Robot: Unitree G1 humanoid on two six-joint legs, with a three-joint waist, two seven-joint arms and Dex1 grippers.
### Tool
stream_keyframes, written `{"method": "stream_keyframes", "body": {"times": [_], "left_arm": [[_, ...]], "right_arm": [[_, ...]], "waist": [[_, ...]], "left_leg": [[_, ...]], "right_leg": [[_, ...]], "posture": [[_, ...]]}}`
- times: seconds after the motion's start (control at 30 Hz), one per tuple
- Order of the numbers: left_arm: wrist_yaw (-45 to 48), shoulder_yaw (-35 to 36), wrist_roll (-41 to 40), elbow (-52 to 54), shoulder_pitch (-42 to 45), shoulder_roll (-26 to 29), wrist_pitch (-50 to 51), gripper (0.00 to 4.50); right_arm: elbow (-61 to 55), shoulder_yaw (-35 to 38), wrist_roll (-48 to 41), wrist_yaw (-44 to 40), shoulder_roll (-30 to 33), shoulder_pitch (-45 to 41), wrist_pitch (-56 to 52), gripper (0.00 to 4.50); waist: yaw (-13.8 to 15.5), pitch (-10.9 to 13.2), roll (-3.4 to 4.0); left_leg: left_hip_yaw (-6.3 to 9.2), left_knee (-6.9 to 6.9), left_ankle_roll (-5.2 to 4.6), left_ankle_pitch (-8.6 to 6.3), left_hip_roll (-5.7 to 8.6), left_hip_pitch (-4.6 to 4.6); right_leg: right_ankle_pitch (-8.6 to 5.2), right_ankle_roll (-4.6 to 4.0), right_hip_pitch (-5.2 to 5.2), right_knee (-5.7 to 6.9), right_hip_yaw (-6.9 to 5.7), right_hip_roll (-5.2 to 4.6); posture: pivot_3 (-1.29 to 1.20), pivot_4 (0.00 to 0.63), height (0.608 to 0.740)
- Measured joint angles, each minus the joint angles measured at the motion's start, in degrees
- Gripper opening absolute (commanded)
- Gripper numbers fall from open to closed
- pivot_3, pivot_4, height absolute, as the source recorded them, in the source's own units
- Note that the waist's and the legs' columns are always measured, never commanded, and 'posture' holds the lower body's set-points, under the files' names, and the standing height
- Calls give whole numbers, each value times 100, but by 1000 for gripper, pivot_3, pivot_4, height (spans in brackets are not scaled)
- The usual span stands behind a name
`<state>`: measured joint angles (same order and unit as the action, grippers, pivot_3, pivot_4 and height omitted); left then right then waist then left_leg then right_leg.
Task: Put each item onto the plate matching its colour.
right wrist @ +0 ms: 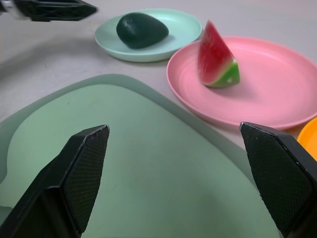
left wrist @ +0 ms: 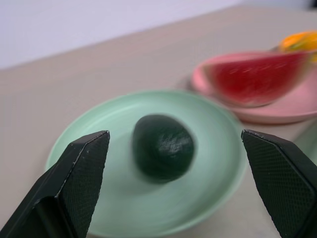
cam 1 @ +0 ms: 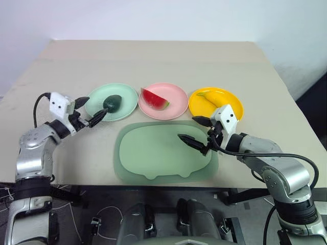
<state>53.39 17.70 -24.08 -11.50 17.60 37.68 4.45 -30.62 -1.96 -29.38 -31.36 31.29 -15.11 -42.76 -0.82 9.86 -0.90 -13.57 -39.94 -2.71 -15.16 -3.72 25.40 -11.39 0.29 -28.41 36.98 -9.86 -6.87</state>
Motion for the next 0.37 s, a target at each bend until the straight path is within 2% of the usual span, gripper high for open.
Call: {"method": "stream_keyframes", "body": {"times": [0.17,0.37], "left_arm": [[295,216,-341,704,-751,39,-46,4470],[148,259,-612,1554,-1540,-172,93,4470]], "right_arm": [[-4,2,54,-53,-102,106,371,4500],[165,85,59,-320,-61,118,692,4500]], "waist": [[-2,0,0],[-3,0,0]], "left_leg": [[-1,0,-2,-1,0,-1],[-2,0,-5,-3,0,-1]], "right_leg": [[-11,17,1,-2,2,0],[-12,16,2,-8,4,0]], "posture": [[0,150,696],[0,150,696]]}}
